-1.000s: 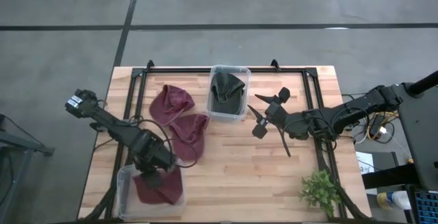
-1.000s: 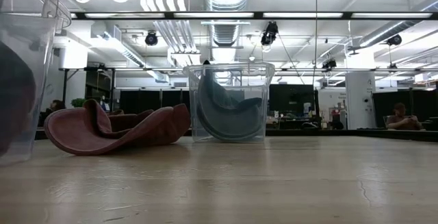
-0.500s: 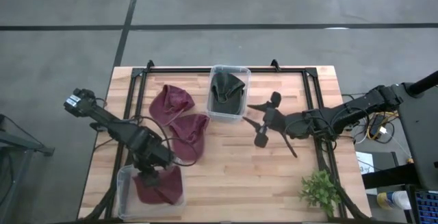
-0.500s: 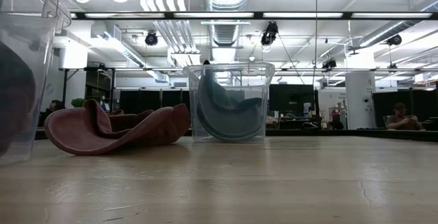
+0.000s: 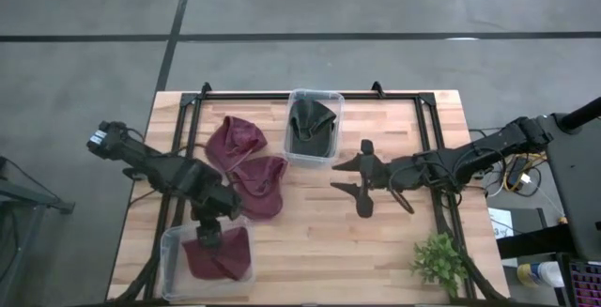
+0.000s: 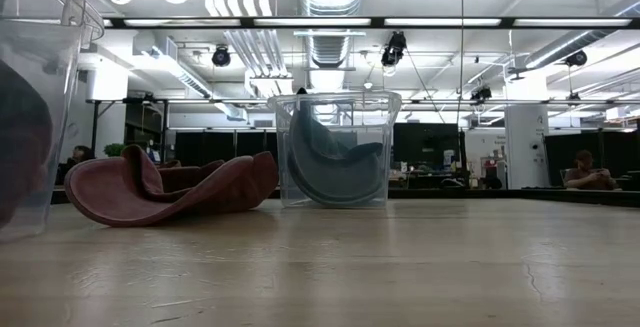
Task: Pick and place caps into container
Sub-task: Put the bottom red cap into the bottom transparent container
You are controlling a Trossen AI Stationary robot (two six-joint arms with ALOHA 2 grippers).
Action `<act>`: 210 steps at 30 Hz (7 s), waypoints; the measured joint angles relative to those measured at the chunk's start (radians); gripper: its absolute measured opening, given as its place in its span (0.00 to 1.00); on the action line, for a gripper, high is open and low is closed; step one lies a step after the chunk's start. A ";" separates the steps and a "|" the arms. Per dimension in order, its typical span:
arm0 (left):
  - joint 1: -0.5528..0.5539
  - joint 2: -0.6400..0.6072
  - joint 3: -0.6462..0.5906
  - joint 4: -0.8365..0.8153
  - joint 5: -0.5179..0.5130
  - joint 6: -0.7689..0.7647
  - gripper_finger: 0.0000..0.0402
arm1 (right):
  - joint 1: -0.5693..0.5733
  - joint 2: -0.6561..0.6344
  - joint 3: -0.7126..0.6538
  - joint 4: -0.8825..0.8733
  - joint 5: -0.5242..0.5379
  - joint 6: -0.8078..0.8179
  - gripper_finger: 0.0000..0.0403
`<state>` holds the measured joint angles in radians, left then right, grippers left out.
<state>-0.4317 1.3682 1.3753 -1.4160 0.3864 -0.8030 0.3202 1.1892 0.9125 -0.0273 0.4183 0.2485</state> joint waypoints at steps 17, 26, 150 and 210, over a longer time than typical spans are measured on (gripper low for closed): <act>0.213 0.000 0.012 -0.023 -0.359 0.055 0.42 | 0.000 0.202 -0.045 0.029 -0.008 0.138 0.52; 0.305 0.000 0.009 -0.037 -0.506 -0.037 0.42 | 0.000 0.253 -0.040 0.022 0.001 0.090 0.52; 0.480 -0.082 0.295 -0.157 -0.475 0.249 0.02 | 0.002 0.252 -0.054 -0.019 0.036 0.006 0.52; -0.232 0.064 -0.009 -0.084 -0.107 -0.290 0.03 | 0.002 0.253 -0.056 -0.009 0.036 0.085 0.52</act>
<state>-0.6640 1.4326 1.3667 -1.4997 0.2794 -1.0927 0.3225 1.4418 0.8562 -0.0360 0.4545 0.3336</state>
